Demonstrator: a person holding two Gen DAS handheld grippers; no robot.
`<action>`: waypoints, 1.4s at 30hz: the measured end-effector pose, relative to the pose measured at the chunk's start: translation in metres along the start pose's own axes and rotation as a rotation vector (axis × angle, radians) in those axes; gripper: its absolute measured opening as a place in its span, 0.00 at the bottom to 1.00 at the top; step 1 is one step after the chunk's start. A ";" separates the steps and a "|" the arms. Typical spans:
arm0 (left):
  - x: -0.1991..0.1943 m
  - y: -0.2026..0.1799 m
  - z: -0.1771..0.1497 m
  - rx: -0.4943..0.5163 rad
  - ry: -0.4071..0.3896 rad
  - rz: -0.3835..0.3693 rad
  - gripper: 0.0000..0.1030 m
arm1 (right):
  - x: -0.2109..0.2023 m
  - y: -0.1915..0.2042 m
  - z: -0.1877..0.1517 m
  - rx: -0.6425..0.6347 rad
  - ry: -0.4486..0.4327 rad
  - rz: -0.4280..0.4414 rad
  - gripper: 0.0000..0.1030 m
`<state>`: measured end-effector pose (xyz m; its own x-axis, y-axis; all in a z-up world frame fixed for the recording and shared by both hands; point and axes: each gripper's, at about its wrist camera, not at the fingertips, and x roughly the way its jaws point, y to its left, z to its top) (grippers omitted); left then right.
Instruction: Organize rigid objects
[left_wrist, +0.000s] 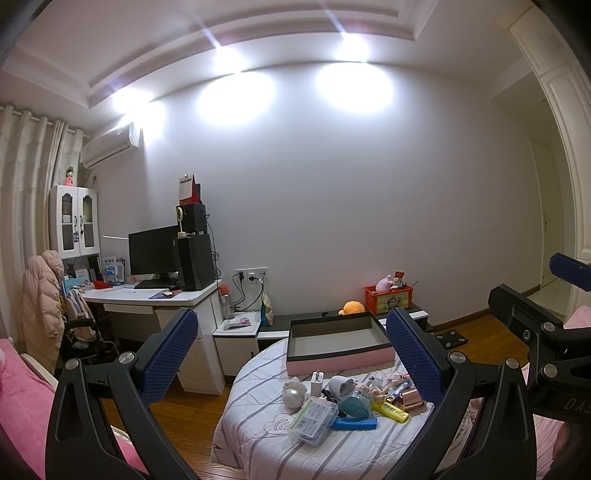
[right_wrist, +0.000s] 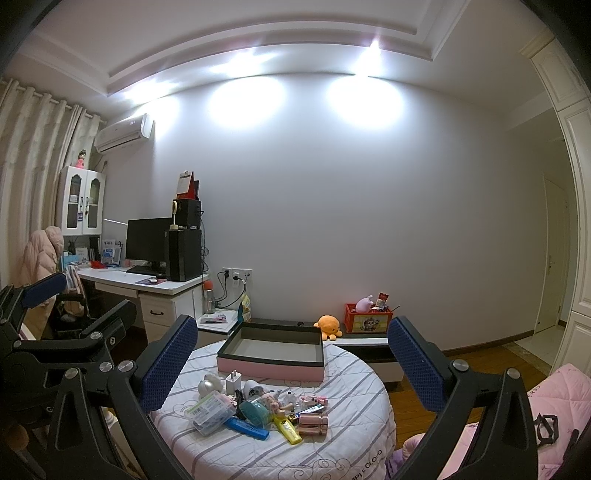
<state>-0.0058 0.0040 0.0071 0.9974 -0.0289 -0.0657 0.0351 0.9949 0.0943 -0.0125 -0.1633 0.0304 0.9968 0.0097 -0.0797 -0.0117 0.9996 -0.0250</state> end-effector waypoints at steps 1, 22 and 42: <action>0.000 0.000 0.000 0.000 0.000 0.000 1.00 | 0.000 0.000 0.000 -0.001 0.000 0.000 1.00; 0.000 -0.001 0.000 0.002 0.001 0.001 1.00 | -0.001 0.001 -0.002 -0.005 0.001 -0.002 1.00; 0.027 0.009 -0.032 0.003 0.070 -0.062 1.00 | 0.014 -0.002 -0.016 -0.017 0.047 -0.014 1.00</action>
<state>0.0193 0.0154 -0.0254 0.9864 -0.0841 -0.1409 0.0974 0.9911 0.0906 0.0001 -0.1659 0.0135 0.9920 -0.0056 -0.1261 0.0002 0.9991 -0.0434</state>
